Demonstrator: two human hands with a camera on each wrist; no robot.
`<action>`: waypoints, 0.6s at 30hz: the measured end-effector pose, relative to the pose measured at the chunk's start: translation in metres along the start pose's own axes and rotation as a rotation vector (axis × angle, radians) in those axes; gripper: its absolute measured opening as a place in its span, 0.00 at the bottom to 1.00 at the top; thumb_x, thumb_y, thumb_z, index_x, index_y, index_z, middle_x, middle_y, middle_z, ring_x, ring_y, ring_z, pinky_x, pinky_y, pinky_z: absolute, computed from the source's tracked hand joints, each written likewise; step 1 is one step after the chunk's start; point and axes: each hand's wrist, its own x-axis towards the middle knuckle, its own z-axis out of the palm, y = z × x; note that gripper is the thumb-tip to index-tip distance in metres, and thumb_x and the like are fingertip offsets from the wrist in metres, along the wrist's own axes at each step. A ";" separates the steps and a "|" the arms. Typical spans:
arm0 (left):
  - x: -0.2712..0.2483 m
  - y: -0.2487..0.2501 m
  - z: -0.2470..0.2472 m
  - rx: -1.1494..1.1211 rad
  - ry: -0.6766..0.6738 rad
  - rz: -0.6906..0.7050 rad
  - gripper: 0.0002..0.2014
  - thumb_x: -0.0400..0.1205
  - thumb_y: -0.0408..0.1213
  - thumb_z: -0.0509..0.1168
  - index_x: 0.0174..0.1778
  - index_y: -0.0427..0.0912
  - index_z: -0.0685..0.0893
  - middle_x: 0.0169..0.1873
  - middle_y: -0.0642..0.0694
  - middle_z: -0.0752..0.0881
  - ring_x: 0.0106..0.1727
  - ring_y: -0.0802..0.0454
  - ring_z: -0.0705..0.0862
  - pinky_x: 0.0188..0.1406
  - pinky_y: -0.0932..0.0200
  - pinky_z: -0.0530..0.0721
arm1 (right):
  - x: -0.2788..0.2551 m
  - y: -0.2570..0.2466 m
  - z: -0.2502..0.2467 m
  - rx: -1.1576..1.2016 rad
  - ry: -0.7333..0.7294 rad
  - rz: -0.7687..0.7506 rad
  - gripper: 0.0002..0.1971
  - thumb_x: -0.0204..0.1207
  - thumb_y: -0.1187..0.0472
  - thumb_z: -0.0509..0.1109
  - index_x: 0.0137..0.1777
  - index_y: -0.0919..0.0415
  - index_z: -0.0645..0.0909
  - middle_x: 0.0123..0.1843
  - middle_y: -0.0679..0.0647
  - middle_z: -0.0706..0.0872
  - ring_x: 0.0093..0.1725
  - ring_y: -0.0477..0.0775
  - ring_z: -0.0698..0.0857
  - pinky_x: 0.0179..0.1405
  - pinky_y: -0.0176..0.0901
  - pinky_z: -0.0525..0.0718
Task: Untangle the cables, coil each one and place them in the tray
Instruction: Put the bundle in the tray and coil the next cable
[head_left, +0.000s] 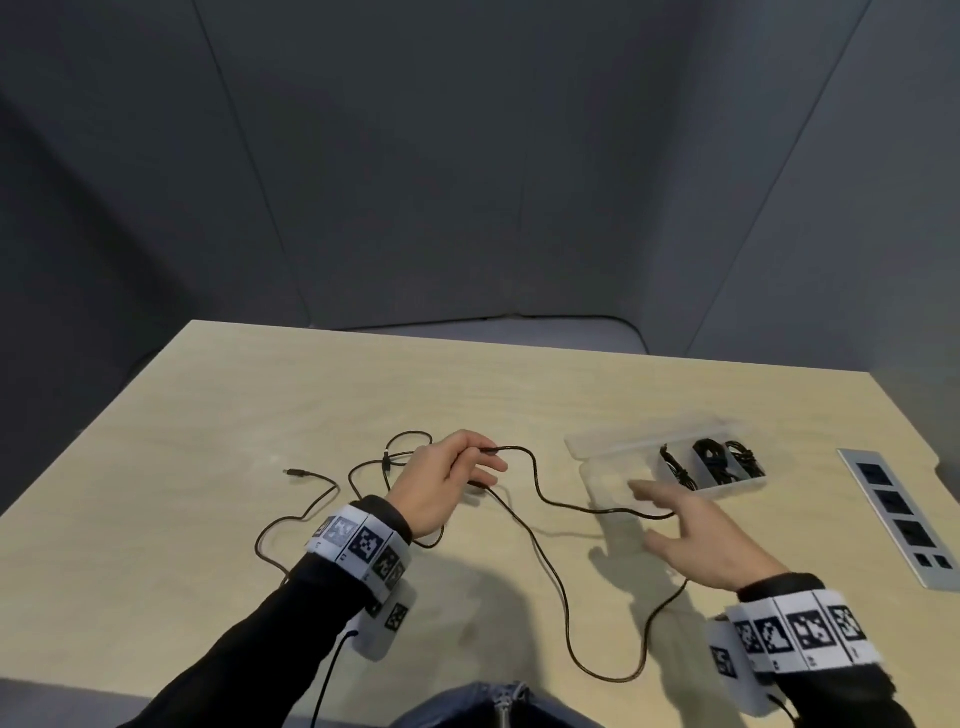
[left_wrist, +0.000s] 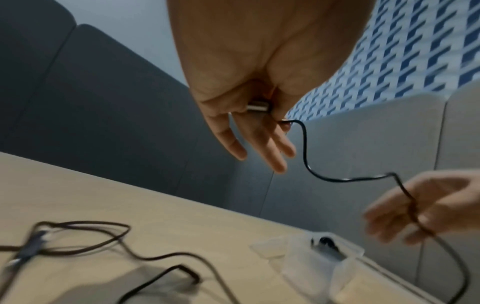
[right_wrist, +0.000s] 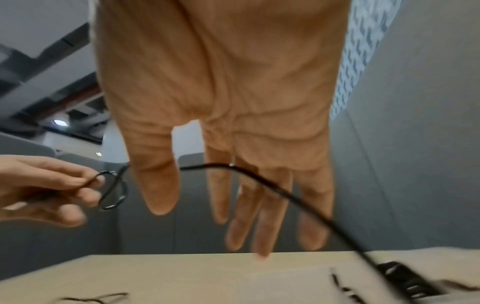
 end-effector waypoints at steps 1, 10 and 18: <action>0.001 0.003 0.002 -0.005 -0.002 -0.010 0.12 0.88 0.31 0.50 0.51 0.49 0.78 0.47 0.51 0.89 0.47 0.52 0.89 0.43 0.64 0.86 | 0.002 -0.007 0.003 0.040 0.027 -0.045 0.33 0.71 0.63 0.70 0.77 0.52 0.66 0.73 0.47 0.73 0.74 0.47 0.70 0.69 0.35 0.65; -0.001 0.017 0.007 -0.153 -0.044 -0.032 0.07 0.88 0.38 0.51 0.47 0.44 0.70 0.50 0.48 0.91 0.52 0.49 0.90 0.62 0.45 0.80 | 0.029 -0.051 0.044 0.000 0.057 -0.267 0.12 0.81 0.46 0.60 0.48 0.49 0.84 0.44 0.45 0.89 0.47 0.46 0.85 0.65 0.56 0.76; 0.003 0.029 0.006 -0.440 0.139 -0.129 0.10 0.89 0.38 0.47 0.43 0.49 0.68 0.51 0.58 0.81 0.59 0.53 0.82 0.65 0.47 0.78 | 0.023 -0.064 0.052 0.276 0.010 -0.360 0.23 0.79 0.36 0.55 0.35 0.46 0.84 0.23 0.49 0.67 0.25 0.45 0.68 0.31 0.41 0.67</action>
